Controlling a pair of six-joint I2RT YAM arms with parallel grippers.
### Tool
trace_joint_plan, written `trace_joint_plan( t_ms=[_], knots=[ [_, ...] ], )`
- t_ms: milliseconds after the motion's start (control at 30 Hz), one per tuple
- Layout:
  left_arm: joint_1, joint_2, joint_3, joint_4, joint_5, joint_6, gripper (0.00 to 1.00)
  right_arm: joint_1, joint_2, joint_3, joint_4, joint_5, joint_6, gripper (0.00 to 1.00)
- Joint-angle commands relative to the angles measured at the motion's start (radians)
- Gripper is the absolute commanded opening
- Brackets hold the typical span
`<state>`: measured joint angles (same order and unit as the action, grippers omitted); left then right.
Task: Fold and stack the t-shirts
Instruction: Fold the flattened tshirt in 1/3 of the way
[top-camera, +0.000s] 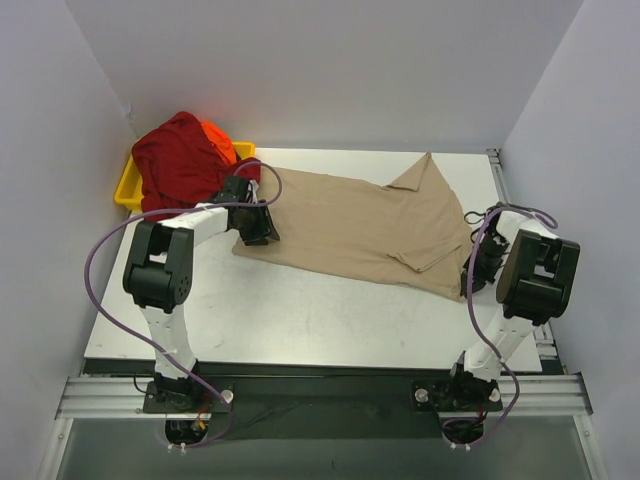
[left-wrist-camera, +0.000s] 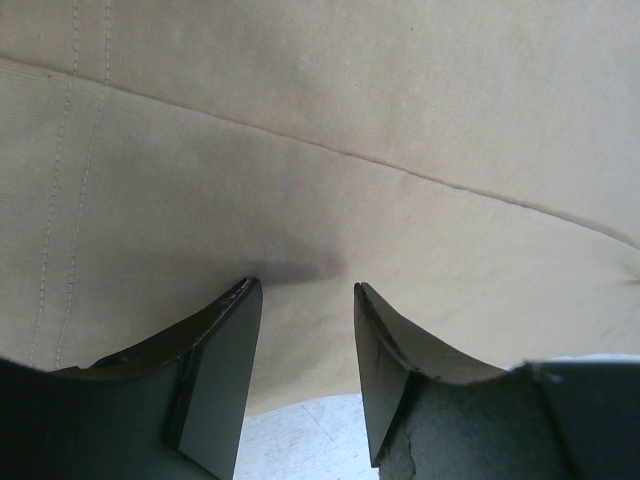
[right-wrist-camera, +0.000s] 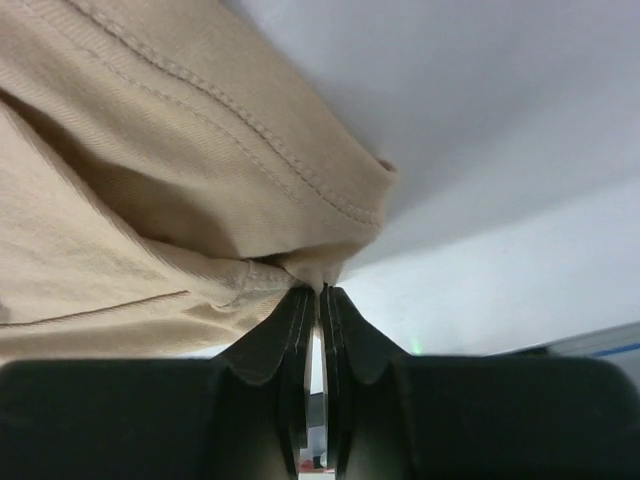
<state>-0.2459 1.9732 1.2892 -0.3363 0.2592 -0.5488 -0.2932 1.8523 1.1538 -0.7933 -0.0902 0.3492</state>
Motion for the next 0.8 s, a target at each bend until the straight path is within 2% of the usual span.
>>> trace_joint_plan(
  t_ms=[0, 367, 433, 467, 567, 667, 767],
  knots=[
    [0.011, 0.032, -0.054, -0.023, -0.109, 0.085, 0.53, -0.007, -0.047, 0.053, -0.099, 0.125, -0.035, 0.04],
    [-0.004, -0.010, -0.099, -0.012, -0.129, 0.124, 0.53, -0.009, -0.033, 0.066, -0.135, 0.181, -0.072, 0.06],
    [-0.013, -0.023, -0.102, -0.012, -0.124, 0.122, 0.54, -0.009, -0.033, 0.067, -0.142, 0.194, -0.062, 0.14],
    [-0.024, -0.030, -0.100, -0.012, -0.124, 0.121, 0.54, -0.009, -0.038, 0.073, -0.149, 0.217, -0.058, 0.22],
    [-0.030, -0.053, -0.099, -0.018, -0.124, 0.107, 0.54, -0.009, -0.054, 0.081, -0.155, 0.256, -0.044, 0.34],
    [-0.033, -0.083, -0.097, -0.020, -0.123, 0.089, 0.54, -0.009, -0.073, 0.087, -0.156, 0.264, -0.030, 0.40],
    [-0.042, -0.115, -0.085, -0.021, -0.115, 0.082, 0.55, 0.000, -0.103, 0.099, -0.152, 0.201, -0.026, 0.42]
  ],
)
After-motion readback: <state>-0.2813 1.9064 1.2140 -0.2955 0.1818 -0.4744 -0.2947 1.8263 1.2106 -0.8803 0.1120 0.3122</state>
